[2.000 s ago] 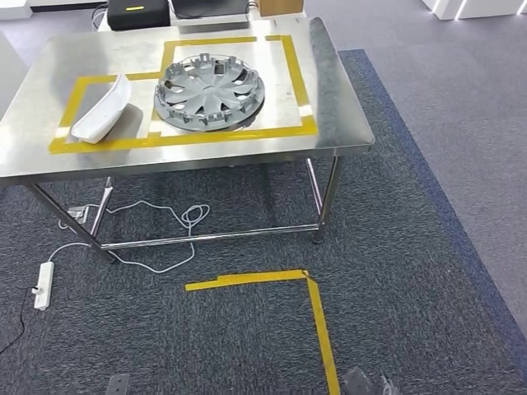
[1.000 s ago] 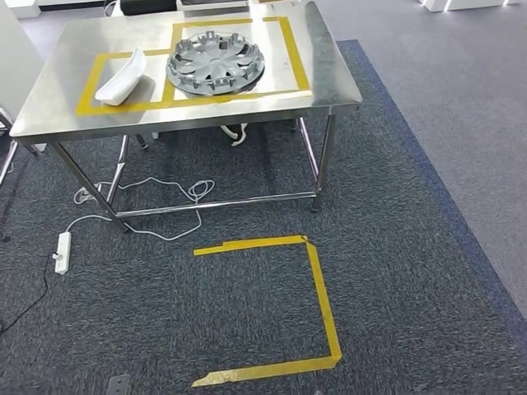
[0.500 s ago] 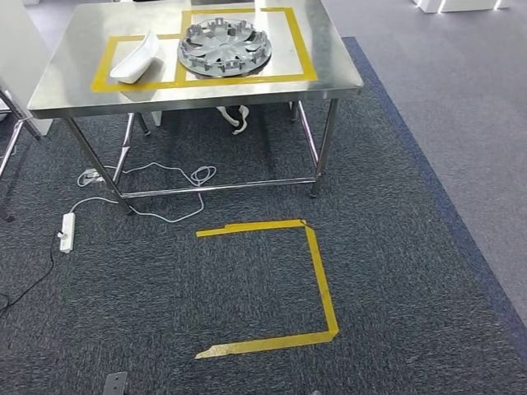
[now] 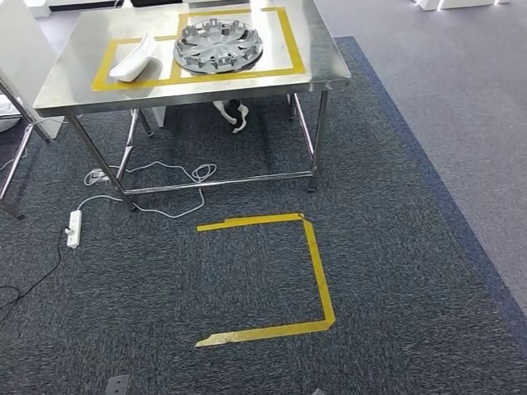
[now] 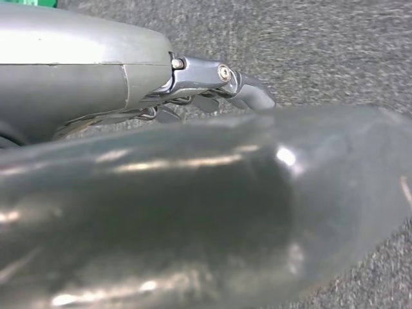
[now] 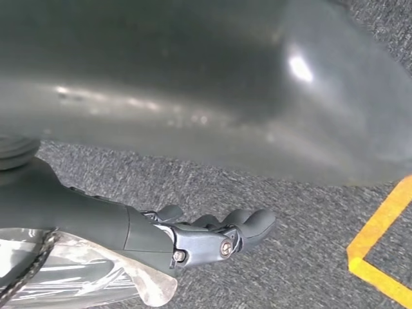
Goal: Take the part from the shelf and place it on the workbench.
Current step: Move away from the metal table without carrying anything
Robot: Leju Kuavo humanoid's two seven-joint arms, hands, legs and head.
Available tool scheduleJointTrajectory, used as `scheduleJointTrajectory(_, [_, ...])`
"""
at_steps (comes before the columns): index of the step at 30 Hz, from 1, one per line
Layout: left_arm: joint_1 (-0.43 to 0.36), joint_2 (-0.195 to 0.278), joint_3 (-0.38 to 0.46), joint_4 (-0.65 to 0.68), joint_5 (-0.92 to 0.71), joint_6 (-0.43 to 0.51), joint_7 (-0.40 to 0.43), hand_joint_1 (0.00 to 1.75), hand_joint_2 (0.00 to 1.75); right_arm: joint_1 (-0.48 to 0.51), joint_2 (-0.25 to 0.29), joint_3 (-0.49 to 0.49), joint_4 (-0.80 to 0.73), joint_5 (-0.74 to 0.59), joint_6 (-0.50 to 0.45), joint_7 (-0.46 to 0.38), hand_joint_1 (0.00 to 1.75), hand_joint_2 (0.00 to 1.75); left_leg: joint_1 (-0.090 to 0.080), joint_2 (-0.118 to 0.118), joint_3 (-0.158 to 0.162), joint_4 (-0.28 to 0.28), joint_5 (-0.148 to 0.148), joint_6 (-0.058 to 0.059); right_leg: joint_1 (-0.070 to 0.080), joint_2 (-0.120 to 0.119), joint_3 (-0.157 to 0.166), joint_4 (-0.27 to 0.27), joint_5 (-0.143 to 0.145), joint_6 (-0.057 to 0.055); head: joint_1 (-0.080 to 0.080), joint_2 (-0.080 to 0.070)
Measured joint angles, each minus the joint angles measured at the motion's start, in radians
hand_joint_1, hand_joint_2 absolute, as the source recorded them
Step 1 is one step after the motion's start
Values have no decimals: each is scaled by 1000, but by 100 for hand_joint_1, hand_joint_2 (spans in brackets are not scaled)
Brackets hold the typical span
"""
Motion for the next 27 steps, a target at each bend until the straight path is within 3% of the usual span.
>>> scheduleJointTrajectory(2, [0, 2, 3, 0, 1, 0, 1, 0, 0, 0, 1, -3, 0, 1, 0, 0, 0, 0, -4, -2, 73, -122, 40, 17, 3, 1, -7, 7, 1, 3, 1, 0])
scheduleJointTrajectory(4, [1, 3, 5, -1, 1, 0, 1, 0, 0, -2, 2, -5, 0, 1, -1, 0, 0, 0, -7, -4, 99, -177, 45, 27, 6, 0, -14, 13, 1, 9, 1, 0])
scheduleJointTrajectory(8, [-1, -2, 8, -1, 1, -4, -1, 0, 0, -5, 2, -7, 0, 2, 0, 1, 0, 0, -8, -3, 95, -196, 37, 22, 6, 0, -31, 19, 4, 8, 2, 0])
scheduleJointTrajectory(17, [-2, -4, 10, -1, 0, -12, -7, 0, 0, -5, 2, -11, 0, 1, 0, 3, 0, 0, -16, -3, 89, -195, 43, 36, -2, 2, -44, 16, 15, 25, 1, 0])
scheduleJointTrajectory(27, [-2, -4, 10, -1, -3, -26, -18, 0, 0, -4, 2, -12, 0, 4, 0, 4, 0, 0, -18, -3, 86, -191, 45, 39, -3, 2, -40, 17, 18, 29, 1, 0])
